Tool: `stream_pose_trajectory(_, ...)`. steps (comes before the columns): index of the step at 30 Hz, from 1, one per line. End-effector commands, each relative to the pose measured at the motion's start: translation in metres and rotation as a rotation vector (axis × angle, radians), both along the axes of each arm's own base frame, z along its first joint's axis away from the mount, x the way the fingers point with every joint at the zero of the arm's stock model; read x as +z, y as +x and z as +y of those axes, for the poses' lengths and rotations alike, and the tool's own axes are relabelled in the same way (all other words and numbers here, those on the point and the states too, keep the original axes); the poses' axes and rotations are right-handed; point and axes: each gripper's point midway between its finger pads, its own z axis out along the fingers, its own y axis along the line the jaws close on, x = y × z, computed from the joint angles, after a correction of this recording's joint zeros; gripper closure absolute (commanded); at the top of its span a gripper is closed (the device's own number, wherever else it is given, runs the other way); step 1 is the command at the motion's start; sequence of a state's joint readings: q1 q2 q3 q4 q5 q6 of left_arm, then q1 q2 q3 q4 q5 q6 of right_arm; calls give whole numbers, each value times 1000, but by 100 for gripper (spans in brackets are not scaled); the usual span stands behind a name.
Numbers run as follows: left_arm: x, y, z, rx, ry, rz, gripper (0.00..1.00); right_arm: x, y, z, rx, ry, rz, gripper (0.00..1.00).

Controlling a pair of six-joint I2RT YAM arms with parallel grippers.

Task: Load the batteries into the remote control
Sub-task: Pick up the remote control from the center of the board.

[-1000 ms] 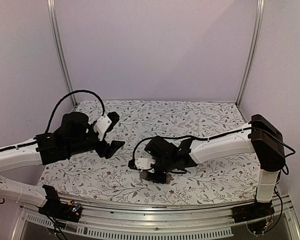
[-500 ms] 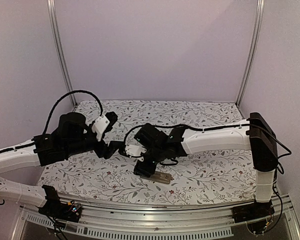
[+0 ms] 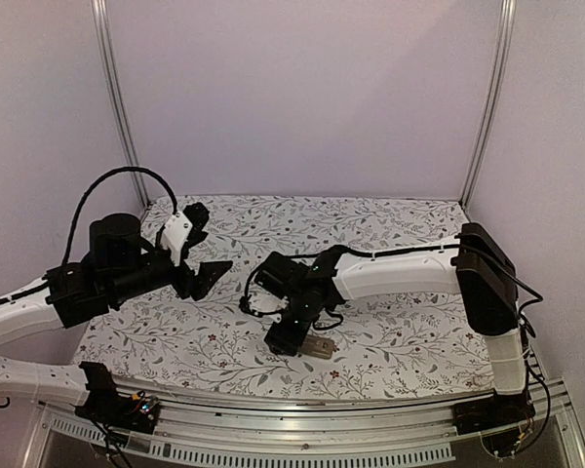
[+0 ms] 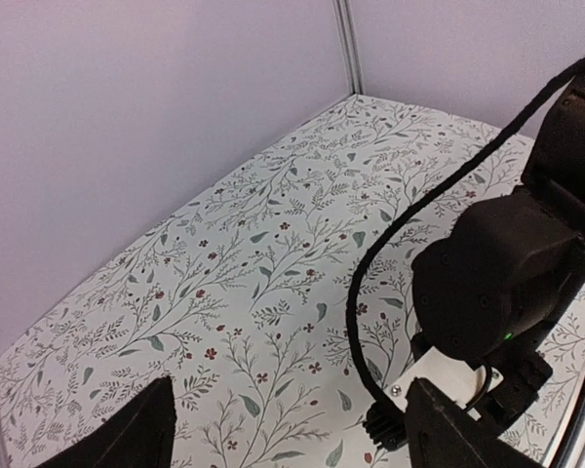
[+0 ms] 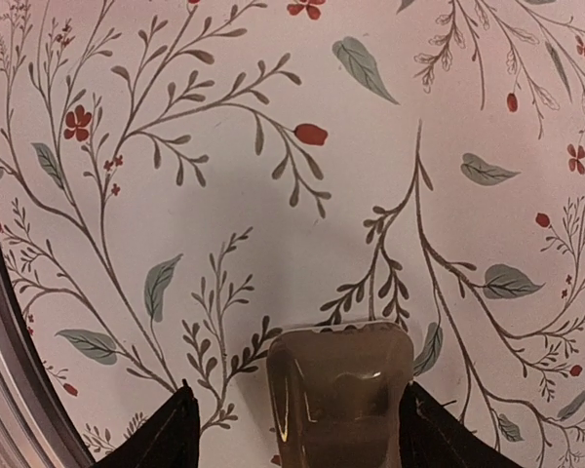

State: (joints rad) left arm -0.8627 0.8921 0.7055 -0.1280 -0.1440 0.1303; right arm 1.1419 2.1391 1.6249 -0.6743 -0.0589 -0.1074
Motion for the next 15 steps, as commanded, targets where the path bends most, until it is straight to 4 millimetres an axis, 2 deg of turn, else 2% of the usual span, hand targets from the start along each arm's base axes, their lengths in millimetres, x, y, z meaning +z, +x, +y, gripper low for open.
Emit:
stream_pose_trajectory(1,-4,3,5,13,1,-3,19,-15,10,-4,-58,-49,48,33)
stream_pose_trajectory(5,-6,3,5,14,7,4,19,-22,7,-9,-53,-91,65,43)
stream_pose_trajectory(10,-8,3,4,8,15,3,19,-22,3,-13,-53,-109,82,47)
stream_pose_trajectory(15,-8,3,2,3,16,5,19,-22,5,-13,-59,-146,85,46)
